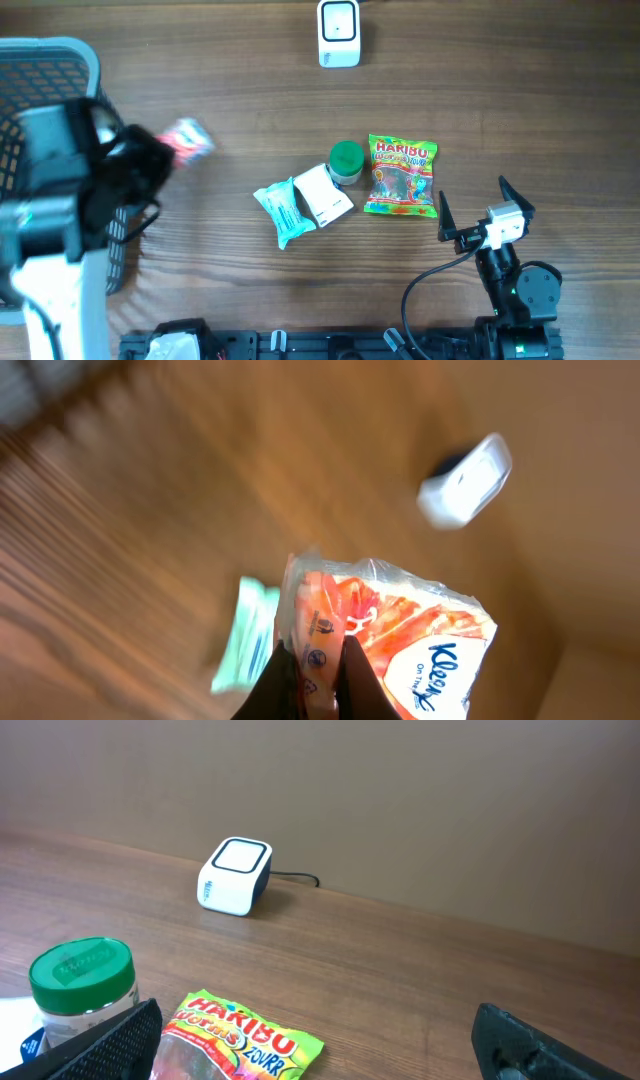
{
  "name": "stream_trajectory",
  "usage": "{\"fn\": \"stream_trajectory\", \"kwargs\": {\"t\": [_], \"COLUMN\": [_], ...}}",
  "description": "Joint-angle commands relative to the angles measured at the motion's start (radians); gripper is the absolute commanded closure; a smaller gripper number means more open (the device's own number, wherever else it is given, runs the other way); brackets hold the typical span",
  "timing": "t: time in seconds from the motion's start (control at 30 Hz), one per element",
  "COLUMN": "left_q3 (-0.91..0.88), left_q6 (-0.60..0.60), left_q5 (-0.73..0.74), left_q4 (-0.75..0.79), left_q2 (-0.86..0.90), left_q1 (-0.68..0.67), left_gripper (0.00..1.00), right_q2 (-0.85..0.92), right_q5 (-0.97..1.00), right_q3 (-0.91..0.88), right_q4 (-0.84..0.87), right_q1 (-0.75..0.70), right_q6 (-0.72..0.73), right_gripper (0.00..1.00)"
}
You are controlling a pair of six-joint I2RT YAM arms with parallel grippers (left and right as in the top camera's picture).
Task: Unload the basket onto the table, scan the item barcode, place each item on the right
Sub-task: 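Lift the Kleenex pack out of the basket with the left gripper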
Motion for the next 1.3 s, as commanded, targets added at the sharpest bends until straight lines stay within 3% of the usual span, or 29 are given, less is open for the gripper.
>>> {"fn": "stream_trajectory", "kwargs": {"t": [0.0,0.17,0.4,0.6,1.0,1.13,1.27], "left_q3": [-0.072,-0.109,-0.109,-0.109,-0.109,-0.108,-0.020], "left_q6": [-0.020,-0.203,-0.208,-0.208,-0.208,-0.227,-0.338], "left_q5": [0.016,0.040,0.305,0.515,0.492,0.394,0.162], "left_q4": [0.012,0.011,0.015,0.019,0.023,0.123,0.130], "left_q2": [0.098,0.291,0.553,0.635,0.634,0.634,0.628], "left_q1": [-0.167,-0.362,-0.465,-0.464,-0.465,-0.474,-0.473], "left_gripper": [0.96,0.96,0.96,0.96,0.96,0.96,0.96], "right_q2": [-0.005,-0.005,-0.005,-0.005,-0.005,-0.005,-0.005], "right_q5": [0.015,0.015,0.015,0.015,0.015,0.015,0.015], "right_q3": [-0.001,-0.001,-0.001,-0.001,-0.001,-0.001,-0.001], "right_q4": [0.004,0.003,0.003,0.003,0.003,0.003,0.004], "right_q1": [0.003,0.003,0.003,0.003,0.003,0.003,0.003], "right_q6": [-0.009,-0.009,-0.009,-0.010,-0.009,-0.009,-0.009], "right_gripper": [0.00,0.00,0.00,0.00,0.00,0.00,0.00]}}
